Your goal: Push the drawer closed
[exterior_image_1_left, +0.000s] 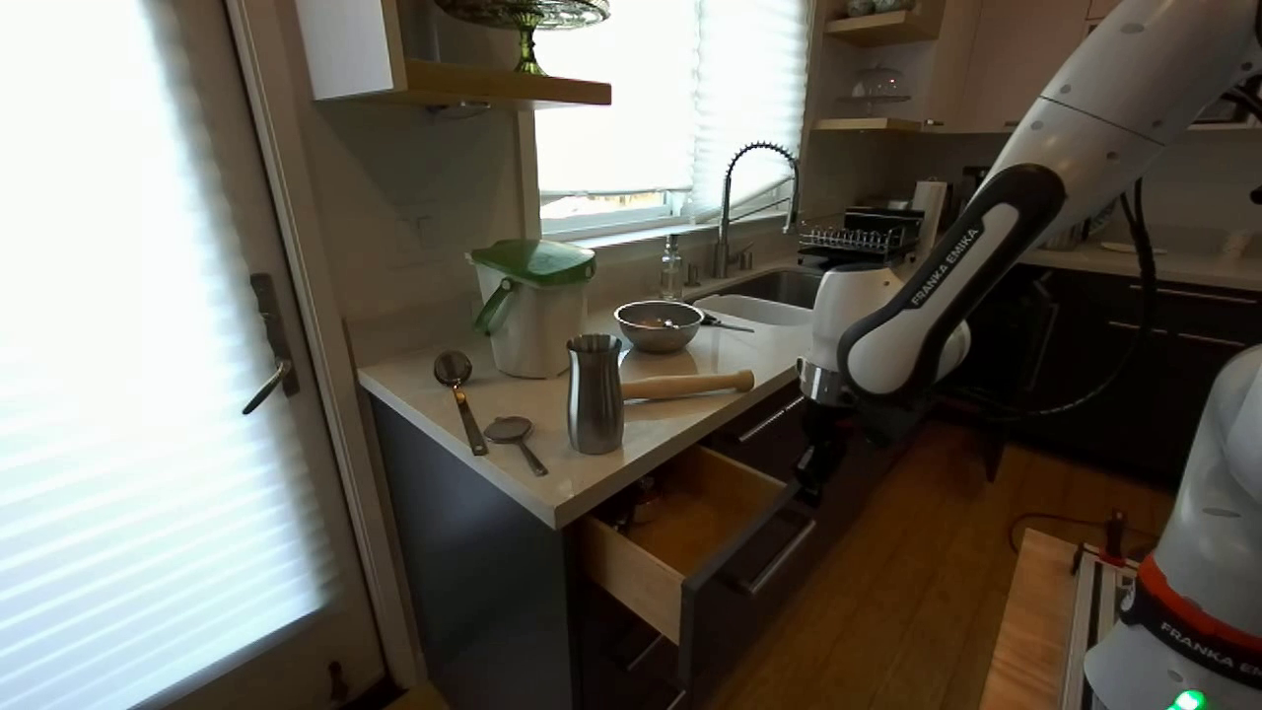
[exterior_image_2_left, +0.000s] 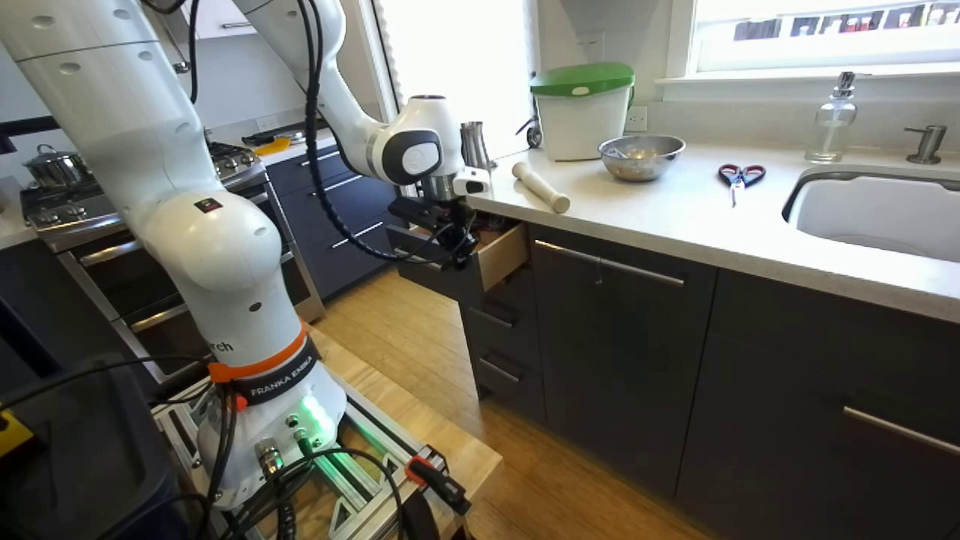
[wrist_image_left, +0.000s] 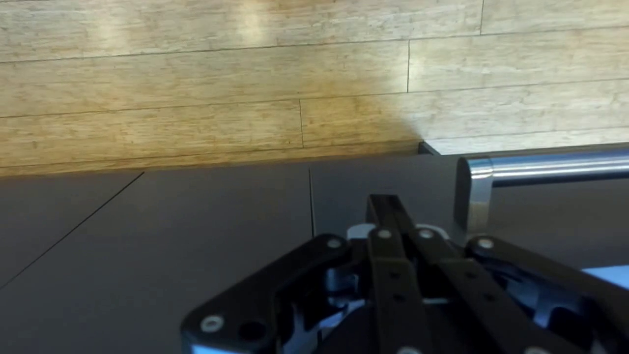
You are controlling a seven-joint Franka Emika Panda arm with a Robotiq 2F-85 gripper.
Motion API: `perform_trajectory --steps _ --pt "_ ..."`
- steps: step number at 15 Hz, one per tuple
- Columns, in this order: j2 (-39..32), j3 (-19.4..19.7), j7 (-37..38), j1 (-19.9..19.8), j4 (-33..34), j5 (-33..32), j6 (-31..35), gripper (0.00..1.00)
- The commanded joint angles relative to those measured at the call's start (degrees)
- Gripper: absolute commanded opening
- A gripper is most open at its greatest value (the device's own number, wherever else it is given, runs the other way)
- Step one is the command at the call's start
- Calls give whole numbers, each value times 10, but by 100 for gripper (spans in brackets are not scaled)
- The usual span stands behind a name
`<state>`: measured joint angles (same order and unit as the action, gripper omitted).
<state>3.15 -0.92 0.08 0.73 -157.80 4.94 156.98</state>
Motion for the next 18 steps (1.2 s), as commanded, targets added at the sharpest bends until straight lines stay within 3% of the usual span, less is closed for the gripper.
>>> perform_trajectory --steps 1,4,6,12,18 --pt "-26 4 32 -6 0 -11 71 0" --pt "-46 4 42 -5 7 7 112 0" --pt "-62 0 37 -1 22 51 124 0" --pt "-97 -42 -36 -10 94 274 97 0" --pt "-166 -34 33 -3 147 299 154 0"
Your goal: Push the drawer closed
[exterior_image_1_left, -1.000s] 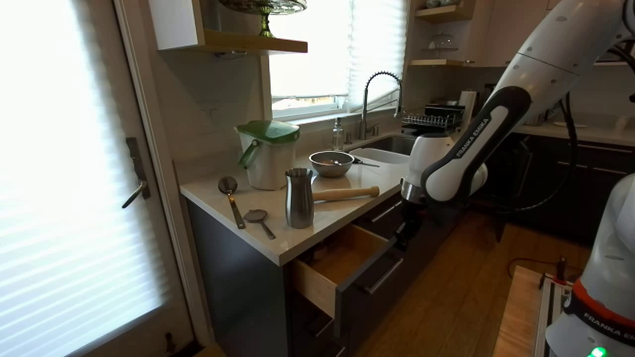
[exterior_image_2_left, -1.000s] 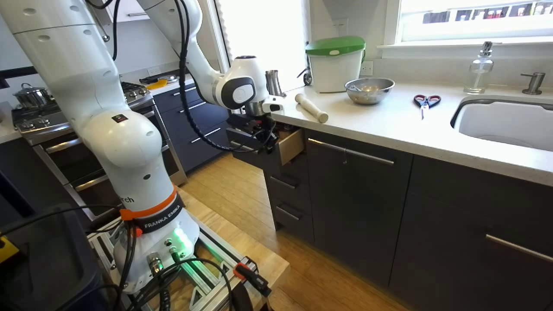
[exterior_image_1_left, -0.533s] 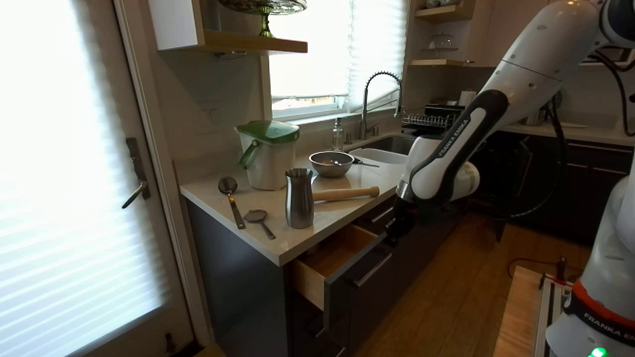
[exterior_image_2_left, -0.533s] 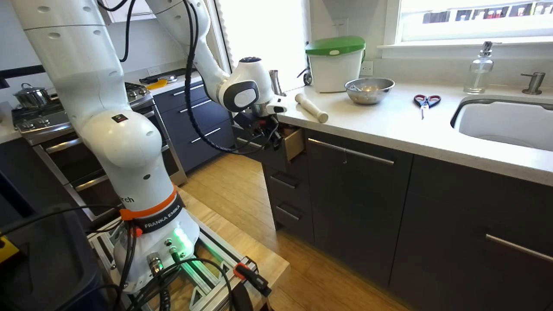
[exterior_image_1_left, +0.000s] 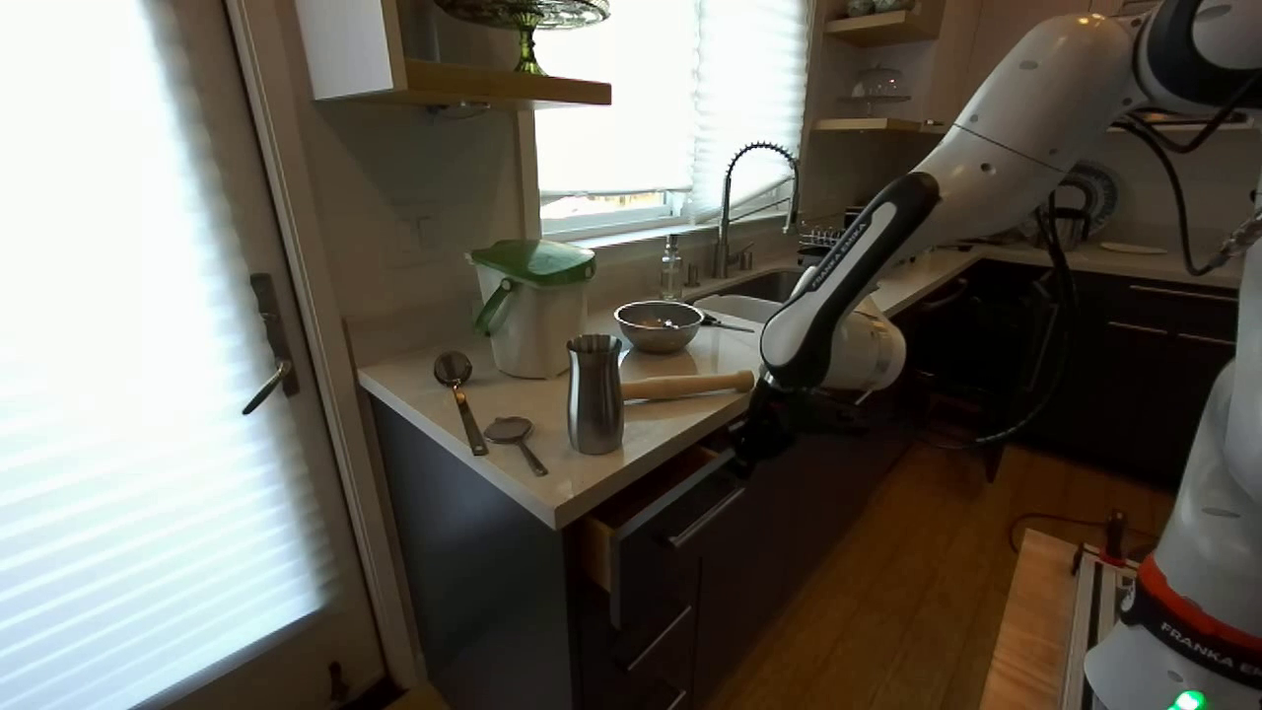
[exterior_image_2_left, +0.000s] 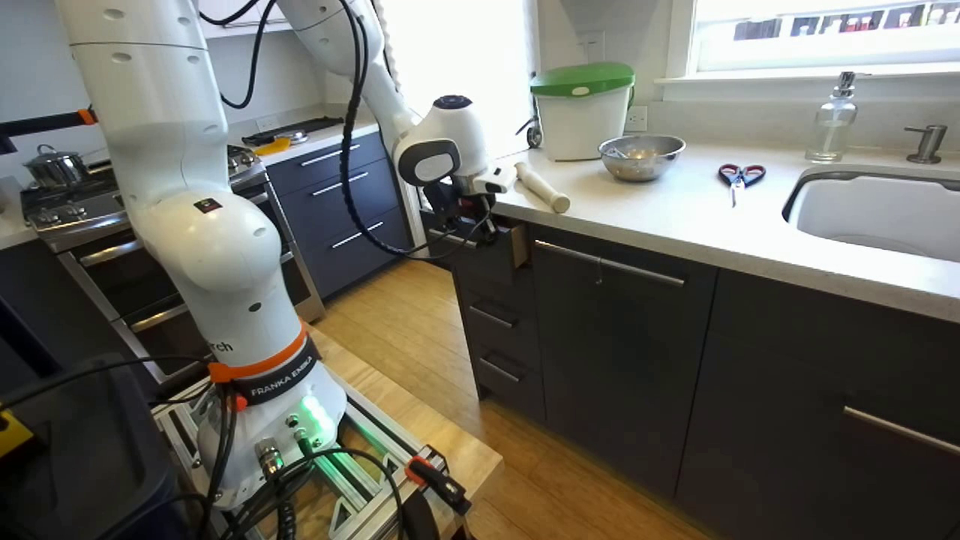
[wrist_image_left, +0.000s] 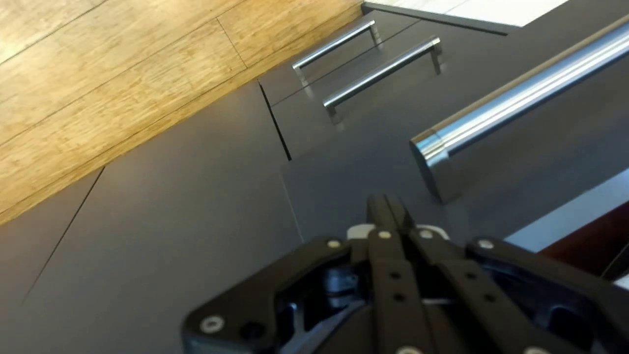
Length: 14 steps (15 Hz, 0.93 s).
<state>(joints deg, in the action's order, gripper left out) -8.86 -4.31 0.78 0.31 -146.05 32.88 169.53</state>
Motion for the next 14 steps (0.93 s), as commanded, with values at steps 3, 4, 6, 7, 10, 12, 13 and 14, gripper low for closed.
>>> perform_trajectory --steps 3,4,6,7,10,12,13,14 --pt "-73 -20 31 -10 54 62 38 0" --pt "-81 -25 33 -12 62 81 51 0" --pt "-93 -40 29 -20 77 120 68 0" --pt "-98 -46 27 -23 84 134 76 0" --pt "-108 -62 20 -33 99 163 92 0" --pt "-109 -75 7 -43 103 172 89 0" --pt "-108 -78 3 -45 99 174 93 0" --pt "-105 -88 -7 -53 95 179 91 0"
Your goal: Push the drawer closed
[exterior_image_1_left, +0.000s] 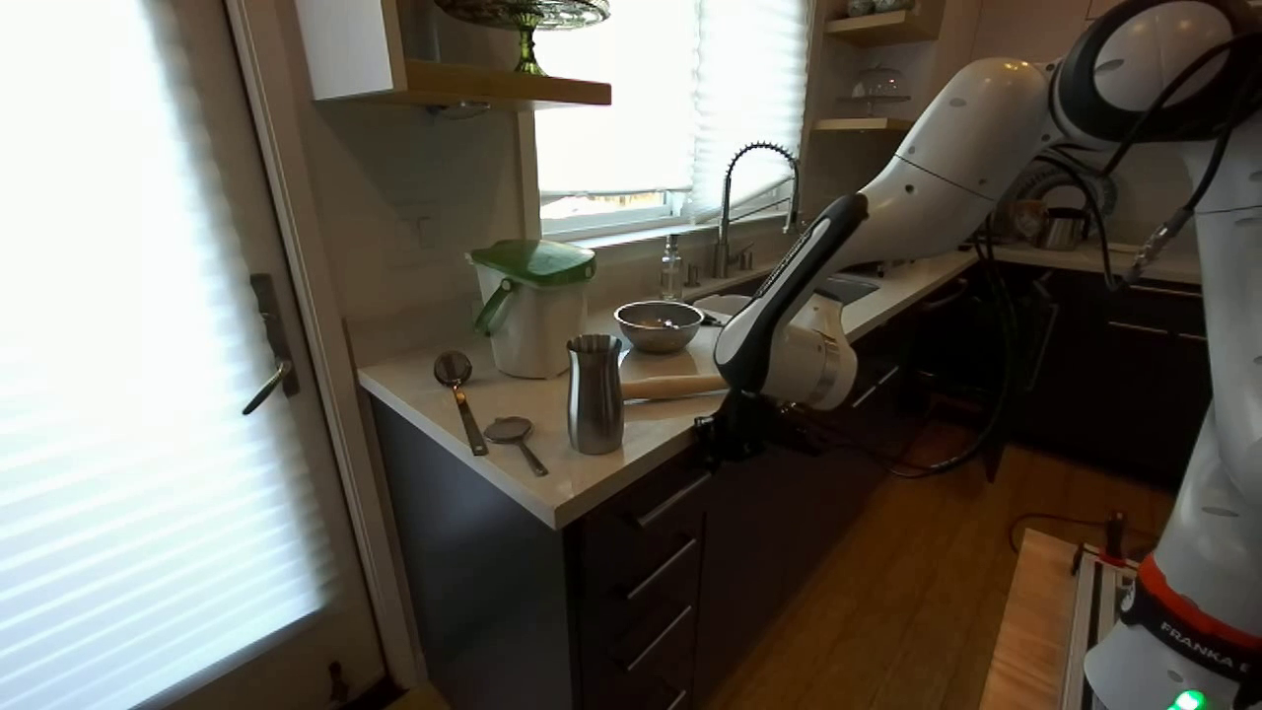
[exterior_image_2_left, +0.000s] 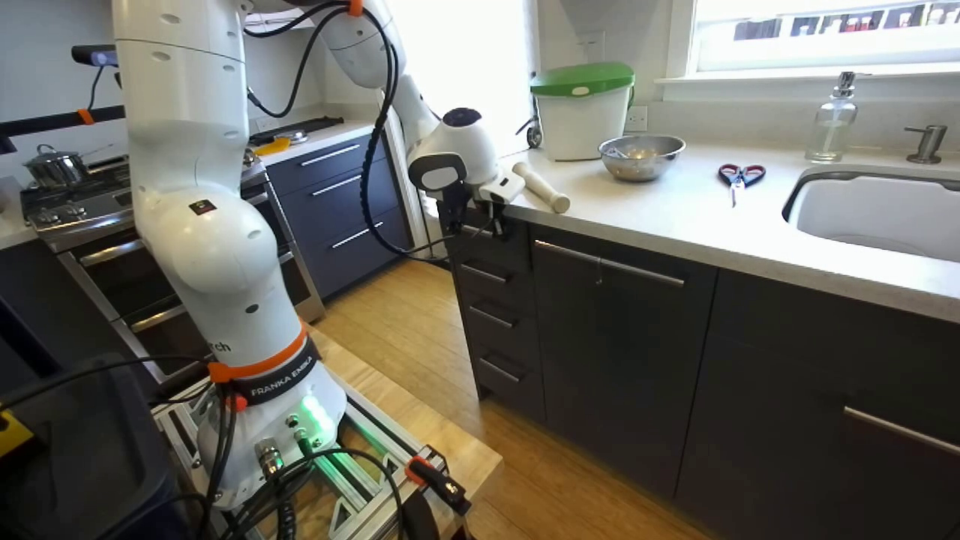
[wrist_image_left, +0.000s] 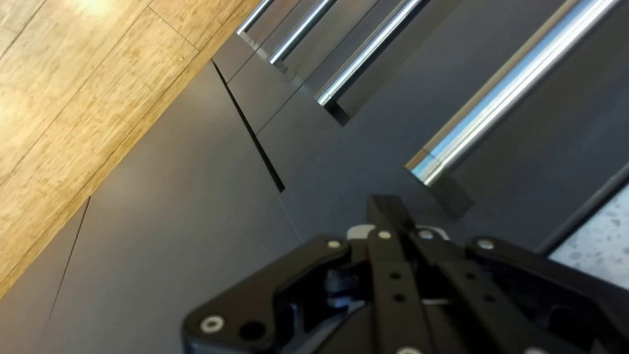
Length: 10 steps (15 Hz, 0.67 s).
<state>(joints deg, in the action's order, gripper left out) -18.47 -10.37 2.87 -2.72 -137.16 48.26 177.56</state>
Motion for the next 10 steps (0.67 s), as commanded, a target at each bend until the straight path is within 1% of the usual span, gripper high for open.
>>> perform_trajectory --steps 1,5,7,10 --pt "-5 -36 -36 -30 2 28 6 0" --pt "19 -67 -84 -67 -28 53 4 0" --pt "41 -66 -103 -75 -55 48 -7 0" --pt "94 -70 -131 -86 -102 44 -27 0"
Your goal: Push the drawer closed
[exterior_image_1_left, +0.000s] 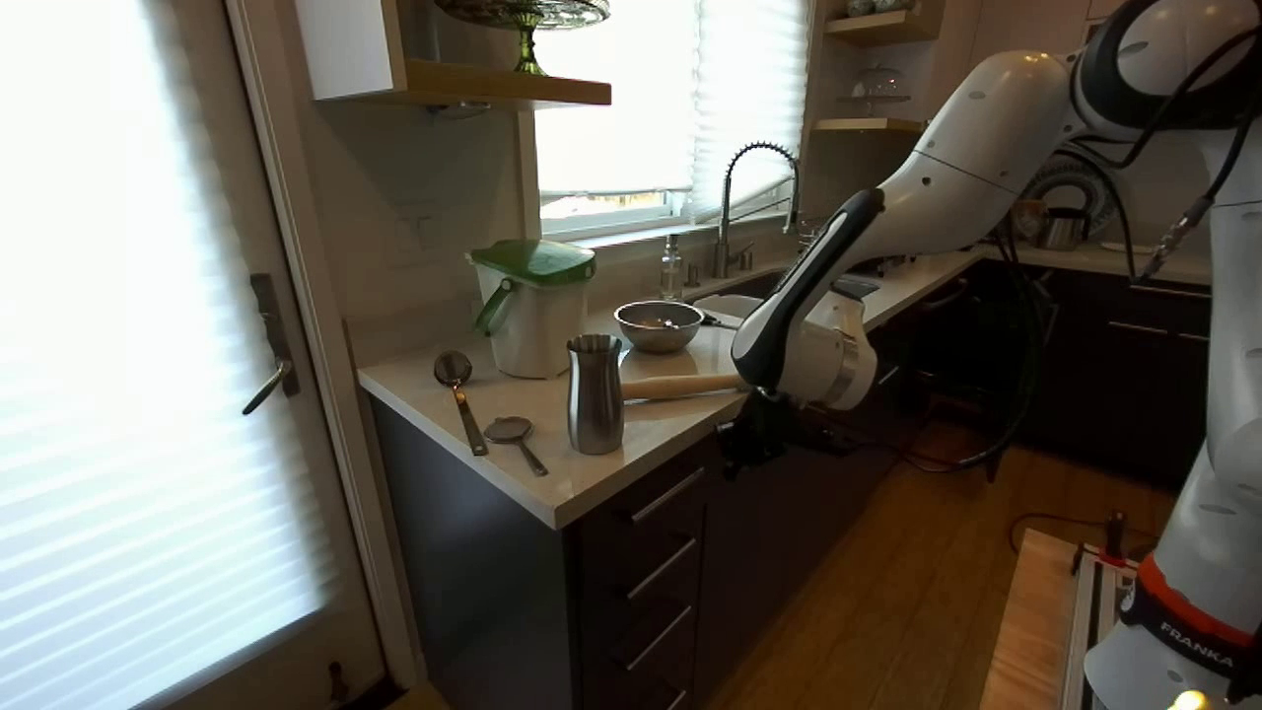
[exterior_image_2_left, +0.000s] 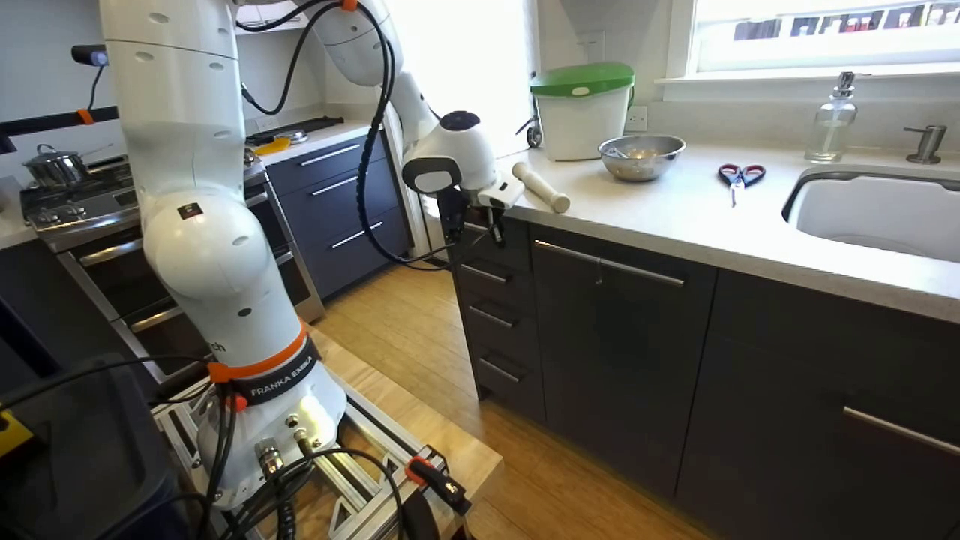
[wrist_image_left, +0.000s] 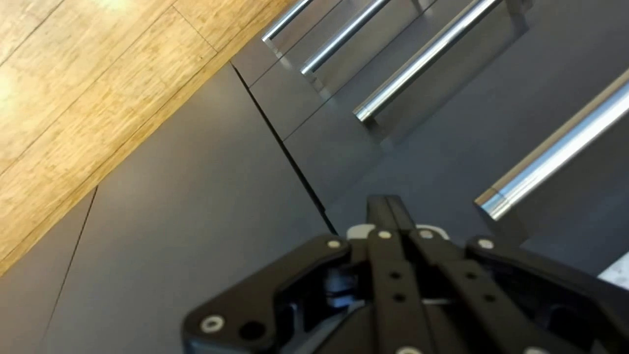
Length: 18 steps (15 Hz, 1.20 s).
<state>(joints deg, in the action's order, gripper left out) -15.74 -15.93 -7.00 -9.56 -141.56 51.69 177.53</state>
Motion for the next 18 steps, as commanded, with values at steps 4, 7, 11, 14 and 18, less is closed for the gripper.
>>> perform_trajectory --steps 4,7,11,14,18 --pt "170 -9 -55 -3 -133 -25 -86 0" --pt "265 -14 -31 5 -192 -86 -114 0" --pt "331 -59 18 -57 -167 -247 -190 27" --pt "424 14 51 25 -188 -330 -253 47" --pt "499 -9 32 16 -156 -361 -336 78"
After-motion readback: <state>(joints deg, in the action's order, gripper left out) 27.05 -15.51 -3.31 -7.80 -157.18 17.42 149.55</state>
